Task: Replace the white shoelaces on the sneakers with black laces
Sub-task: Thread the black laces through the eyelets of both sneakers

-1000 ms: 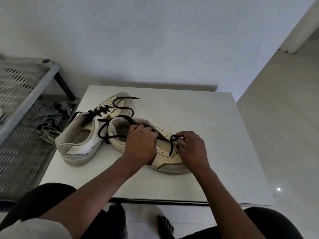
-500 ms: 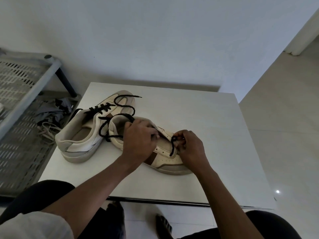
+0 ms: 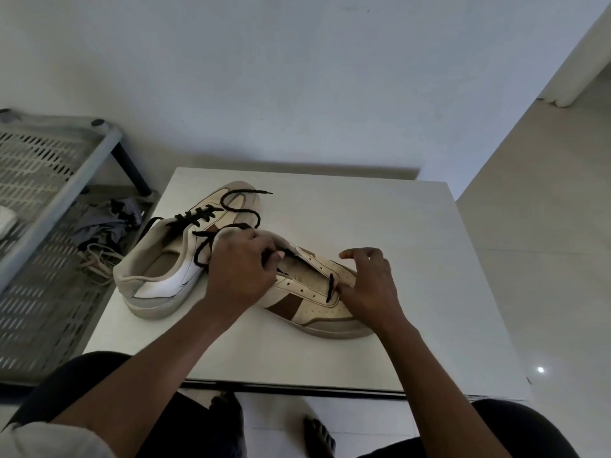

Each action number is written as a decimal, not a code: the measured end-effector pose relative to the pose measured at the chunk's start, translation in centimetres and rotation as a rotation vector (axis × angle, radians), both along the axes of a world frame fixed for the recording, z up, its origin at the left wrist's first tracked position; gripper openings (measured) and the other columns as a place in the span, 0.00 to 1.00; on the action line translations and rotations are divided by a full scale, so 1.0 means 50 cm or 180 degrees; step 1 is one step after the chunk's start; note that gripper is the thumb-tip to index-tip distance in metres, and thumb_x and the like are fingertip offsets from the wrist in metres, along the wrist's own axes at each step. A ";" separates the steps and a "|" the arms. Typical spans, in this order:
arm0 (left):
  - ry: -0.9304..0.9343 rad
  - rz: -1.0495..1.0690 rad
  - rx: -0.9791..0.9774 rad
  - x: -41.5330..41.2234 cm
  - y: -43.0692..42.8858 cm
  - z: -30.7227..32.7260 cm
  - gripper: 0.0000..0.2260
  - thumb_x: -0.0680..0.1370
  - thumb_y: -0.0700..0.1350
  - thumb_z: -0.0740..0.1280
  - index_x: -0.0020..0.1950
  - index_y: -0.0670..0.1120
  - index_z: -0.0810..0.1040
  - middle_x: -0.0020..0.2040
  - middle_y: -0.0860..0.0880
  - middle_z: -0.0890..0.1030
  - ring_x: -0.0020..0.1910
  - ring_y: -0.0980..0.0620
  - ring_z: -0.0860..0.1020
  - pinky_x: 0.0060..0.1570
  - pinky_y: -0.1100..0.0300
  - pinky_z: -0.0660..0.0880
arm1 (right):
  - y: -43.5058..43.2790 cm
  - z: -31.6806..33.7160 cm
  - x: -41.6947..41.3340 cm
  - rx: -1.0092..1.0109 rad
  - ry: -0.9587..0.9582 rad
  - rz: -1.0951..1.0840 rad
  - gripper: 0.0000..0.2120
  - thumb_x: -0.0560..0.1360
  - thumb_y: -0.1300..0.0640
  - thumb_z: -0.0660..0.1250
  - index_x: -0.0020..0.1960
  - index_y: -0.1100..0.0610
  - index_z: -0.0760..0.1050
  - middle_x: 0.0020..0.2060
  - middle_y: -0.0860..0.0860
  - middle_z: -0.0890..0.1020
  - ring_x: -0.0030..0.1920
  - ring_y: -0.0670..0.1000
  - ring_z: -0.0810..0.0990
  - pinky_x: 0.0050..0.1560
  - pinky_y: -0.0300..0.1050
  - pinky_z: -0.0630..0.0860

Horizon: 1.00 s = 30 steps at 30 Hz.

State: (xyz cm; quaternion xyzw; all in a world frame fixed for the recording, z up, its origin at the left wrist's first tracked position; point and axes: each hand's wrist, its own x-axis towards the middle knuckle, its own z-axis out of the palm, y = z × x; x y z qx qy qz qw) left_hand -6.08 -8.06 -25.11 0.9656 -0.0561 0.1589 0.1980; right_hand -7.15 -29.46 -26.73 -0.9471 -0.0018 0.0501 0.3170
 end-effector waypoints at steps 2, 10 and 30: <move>0.0124 -0.0077 0.0091 -0.016 -0.019 -0.012 0.15 0.75 0.54 0.60 0.39 0.46 0.79 0.37 0.48 0.80 0.36 0.47 0.77 0.40 0.54 0.73 | 0.004 0.003 -0.003 -0.0424 -0.0002 0.0115 0.21 0.74 0.57 0.67 0.67 0.51 0.70 0.64 0.51 0.72 0.64 0.54 0.66 0.55 0.41 0.66; 0.0081 -0.0565 -0.0216 -0.009 -0.037 -0.045 0.16 0.78 0.56 0.58 0.39 0.45 0.74 0.36 0.52 0.74 0.34 0.53 0.71 0.42 0.54 0.69 | 0.022 0.025 -0.040 -0.0863 0.0596 -0.0288 0.15 0.77 0.55 0.61 0.61 0.58 0.67 0.58 0.57 0.73 0.59 0.58 0.69 0.53 0.47 0.68; 0.1173 0.0029 -0.1669 -0.023 -0.056 0.012 0.18 0.74 0.44 0.70 0.63 0.45 0.72 0.53 0.47 0.78 0.43 0.55 0.80 0.42 0.60 0.80 | 0.096 0.083 -0.030 -0.1404 -0.0241 0.0632 0.02 0.74 0.56 0.68 0.47 0.53 0.78 0.50 0.48 0.75 0.36 0.49 0.74 0.33 0.40 0.66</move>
